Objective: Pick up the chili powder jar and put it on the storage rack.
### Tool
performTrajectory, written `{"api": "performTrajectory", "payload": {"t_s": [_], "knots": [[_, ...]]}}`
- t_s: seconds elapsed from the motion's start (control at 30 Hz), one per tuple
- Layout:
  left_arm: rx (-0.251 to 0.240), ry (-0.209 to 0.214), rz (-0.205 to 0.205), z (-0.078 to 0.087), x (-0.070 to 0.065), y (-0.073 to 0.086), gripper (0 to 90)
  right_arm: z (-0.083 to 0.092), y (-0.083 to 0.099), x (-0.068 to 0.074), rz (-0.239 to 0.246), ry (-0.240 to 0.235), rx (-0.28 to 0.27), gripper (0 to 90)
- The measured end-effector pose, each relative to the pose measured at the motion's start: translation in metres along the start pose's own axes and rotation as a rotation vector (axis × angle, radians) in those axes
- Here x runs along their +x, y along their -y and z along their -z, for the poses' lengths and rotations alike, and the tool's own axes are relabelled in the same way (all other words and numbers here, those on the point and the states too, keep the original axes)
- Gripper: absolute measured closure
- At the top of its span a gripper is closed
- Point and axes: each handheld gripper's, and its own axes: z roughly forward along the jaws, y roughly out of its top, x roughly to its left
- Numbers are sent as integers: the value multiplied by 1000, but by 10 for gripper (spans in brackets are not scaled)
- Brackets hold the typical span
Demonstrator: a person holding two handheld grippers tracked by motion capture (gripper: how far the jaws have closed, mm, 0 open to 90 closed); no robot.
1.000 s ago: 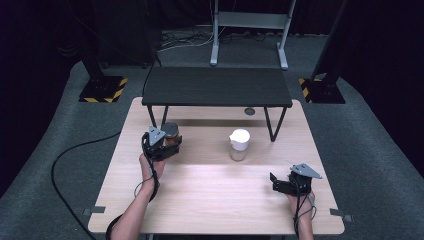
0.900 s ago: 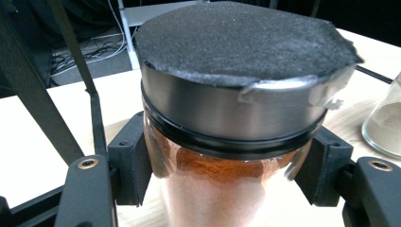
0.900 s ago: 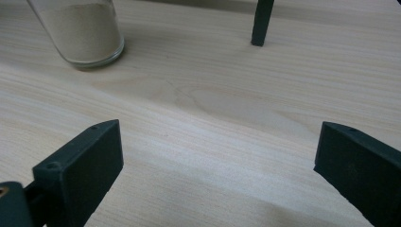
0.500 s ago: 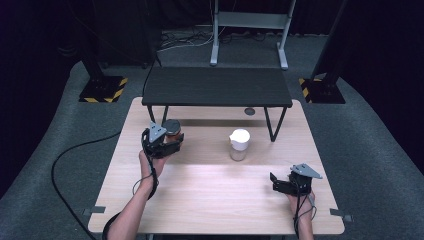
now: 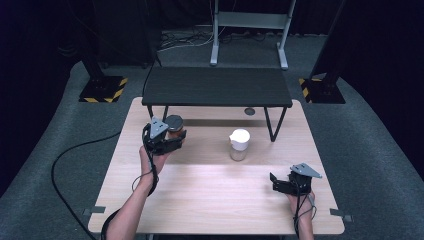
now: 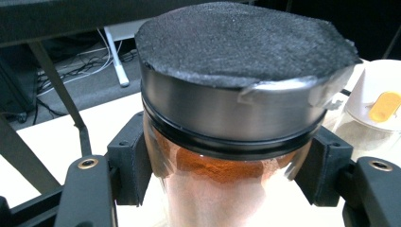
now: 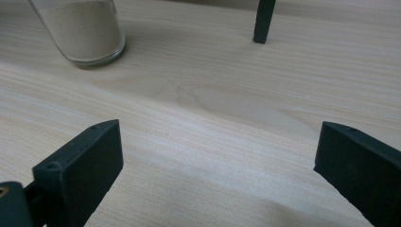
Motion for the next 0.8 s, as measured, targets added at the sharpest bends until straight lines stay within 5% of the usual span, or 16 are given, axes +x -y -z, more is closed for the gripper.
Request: {"api": "performTrajectory", "payload": {"t_s": [0.8], "knots": [[14,40,-22,-6,1,-24,318,0,1,-2,-8,-4,-4,10]]}}
